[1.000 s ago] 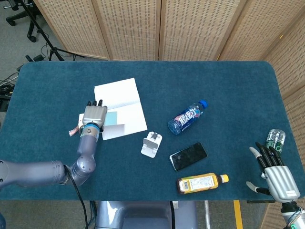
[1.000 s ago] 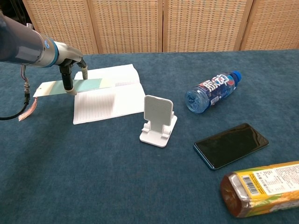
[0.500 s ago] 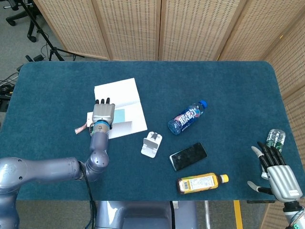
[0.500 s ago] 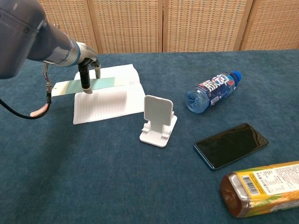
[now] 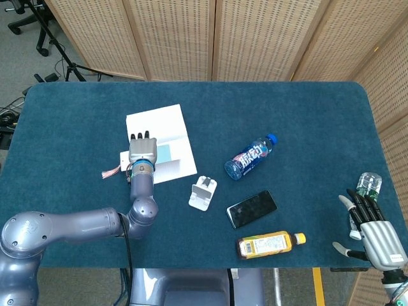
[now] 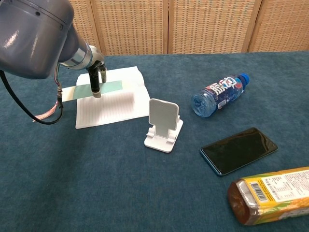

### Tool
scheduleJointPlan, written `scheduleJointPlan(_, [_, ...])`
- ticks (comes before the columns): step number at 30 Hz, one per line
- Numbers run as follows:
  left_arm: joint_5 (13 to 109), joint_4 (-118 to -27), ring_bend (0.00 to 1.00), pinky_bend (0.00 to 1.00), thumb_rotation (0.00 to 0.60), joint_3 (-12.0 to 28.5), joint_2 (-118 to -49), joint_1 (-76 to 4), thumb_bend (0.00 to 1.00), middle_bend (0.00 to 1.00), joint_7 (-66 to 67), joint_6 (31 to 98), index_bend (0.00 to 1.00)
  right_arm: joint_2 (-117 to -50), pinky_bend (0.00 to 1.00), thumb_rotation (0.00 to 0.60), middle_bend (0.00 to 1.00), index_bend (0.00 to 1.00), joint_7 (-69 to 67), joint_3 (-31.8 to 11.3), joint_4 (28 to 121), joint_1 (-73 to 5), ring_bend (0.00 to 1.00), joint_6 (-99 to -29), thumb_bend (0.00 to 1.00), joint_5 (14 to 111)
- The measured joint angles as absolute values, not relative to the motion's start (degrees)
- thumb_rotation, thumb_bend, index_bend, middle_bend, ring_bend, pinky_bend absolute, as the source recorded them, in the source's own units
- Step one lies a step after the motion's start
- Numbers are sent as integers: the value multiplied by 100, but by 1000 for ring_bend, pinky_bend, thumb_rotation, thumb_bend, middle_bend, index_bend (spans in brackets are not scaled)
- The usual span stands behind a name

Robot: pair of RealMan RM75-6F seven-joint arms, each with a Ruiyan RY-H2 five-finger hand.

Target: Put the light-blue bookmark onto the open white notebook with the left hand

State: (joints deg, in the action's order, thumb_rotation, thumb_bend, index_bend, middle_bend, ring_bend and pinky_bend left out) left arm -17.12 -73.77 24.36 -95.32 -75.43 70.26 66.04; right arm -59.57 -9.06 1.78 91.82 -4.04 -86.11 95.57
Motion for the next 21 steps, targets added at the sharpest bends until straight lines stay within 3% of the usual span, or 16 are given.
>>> scheduleJointPlan(21, [-1661,-6552,0,0,600,2963,-10003,-7446,314,0,7404,6426,384,-5937,0,600,0,0,-1021,163,9151,-408,0,-8625,0,9524])
